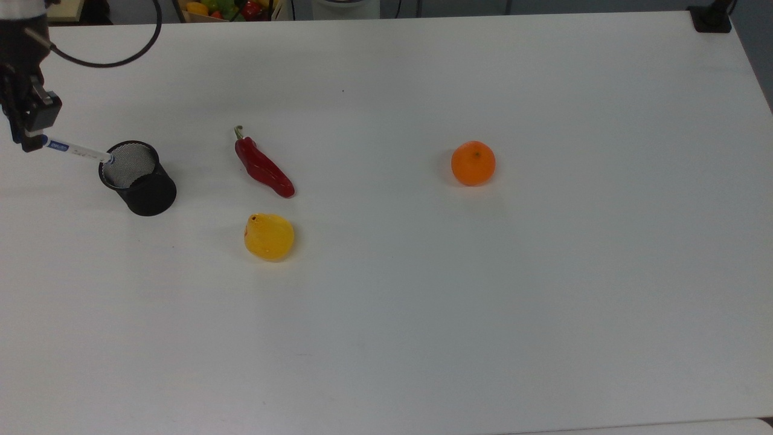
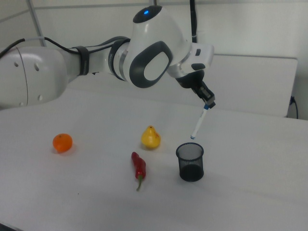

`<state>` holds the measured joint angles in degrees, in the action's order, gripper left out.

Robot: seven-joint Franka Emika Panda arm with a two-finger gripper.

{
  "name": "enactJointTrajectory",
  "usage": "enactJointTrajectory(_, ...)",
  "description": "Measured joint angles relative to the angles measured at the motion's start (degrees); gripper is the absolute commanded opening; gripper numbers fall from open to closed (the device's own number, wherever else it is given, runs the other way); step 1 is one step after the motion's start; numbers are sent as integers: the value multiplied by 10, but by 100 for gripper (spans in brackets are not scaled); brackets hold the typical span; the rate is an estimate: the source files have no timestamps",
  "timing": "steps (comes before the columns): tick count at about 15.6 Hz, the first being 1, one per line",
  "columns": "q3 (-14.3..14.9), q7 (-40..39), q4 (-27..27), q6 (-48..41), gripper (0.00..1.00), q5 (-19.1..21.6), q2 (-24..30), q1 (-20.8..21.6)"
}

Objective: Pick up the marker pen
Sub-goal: 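Lift the marker up out of the pen cup, then carry the marker past the pear and lower it onto the table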

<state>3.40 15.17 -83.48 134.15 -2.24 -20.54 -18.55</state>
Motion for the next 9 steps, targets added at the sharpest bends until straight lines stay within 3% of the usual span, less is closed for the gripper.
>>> enactJointTrajectory(4, -6, 0, 1, -64, 8, 2, 18, 4)
enactJointTrajectory(9, -52, 0, 15, -184, 8, 6, 23, 13)
